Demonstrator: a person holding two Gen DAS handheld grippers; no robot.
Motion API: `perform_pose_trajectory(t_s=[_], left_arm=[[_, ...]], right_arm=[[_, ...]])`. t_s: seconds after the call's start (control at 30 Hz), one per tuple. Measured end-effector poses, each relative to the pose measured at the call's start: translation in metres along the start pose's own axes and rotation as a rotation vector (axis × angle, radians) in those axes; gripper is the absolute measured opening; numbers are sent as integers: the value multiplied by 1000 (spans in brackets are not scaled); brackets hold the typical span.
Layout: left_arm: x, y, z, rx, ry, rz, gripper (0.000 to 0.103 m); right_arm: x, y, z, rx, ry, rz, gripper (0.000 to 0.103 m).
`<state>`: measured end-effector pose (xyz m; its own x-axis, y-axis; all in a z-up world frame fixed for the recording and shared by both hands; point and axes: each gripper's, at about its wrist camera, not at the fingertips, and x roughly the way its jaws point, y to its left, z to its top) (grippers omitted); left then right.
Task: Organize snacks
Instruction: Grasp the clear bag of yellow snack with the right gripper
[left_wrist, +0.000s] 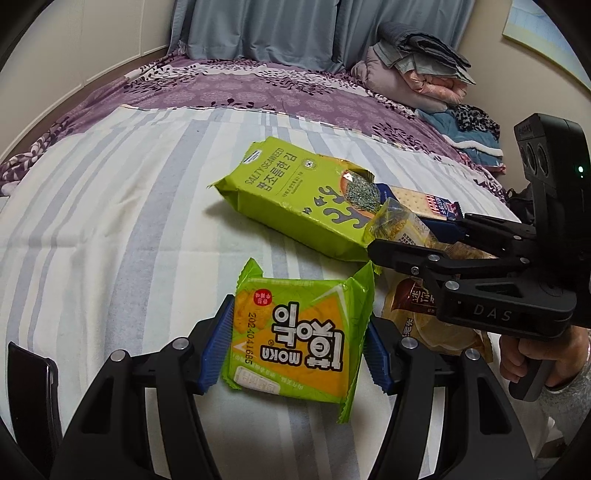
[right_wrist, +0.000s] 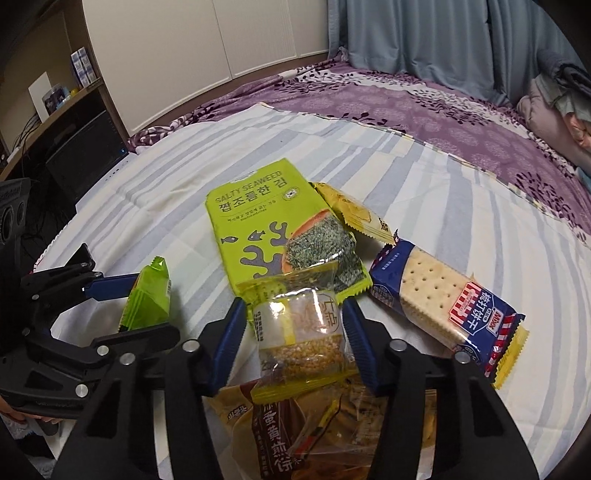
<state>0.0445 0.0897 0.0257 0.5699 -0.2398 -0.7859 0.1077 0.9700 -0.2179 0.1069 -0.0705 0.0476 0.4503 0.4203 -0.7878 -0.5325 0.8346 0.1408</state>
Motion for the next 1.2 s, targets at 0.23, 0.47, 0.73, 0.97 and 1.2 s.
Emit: perform_pose_trajectory(t_s=[0.23,0.47,0.73,0.97,1.2], left_arm=[[-7,-5,3,8,-13,1,64],[-16,-11,5,13,-31,4,64],[-24,-14,2,13,-39,9,64],[-24,-8,2,2,-35,15,64],[-23,-8,3,-1,-34,16,64]], right_arm=[[-16,-9,-4,48,-30,-2,41],[-38,-10,-6,71,-76,-1,35],[-25,-14,-4,72,-40,-27,49],[-6,-5,-2,17,14,-25,62],[0,-2,-3,-3,23,-58,42]])
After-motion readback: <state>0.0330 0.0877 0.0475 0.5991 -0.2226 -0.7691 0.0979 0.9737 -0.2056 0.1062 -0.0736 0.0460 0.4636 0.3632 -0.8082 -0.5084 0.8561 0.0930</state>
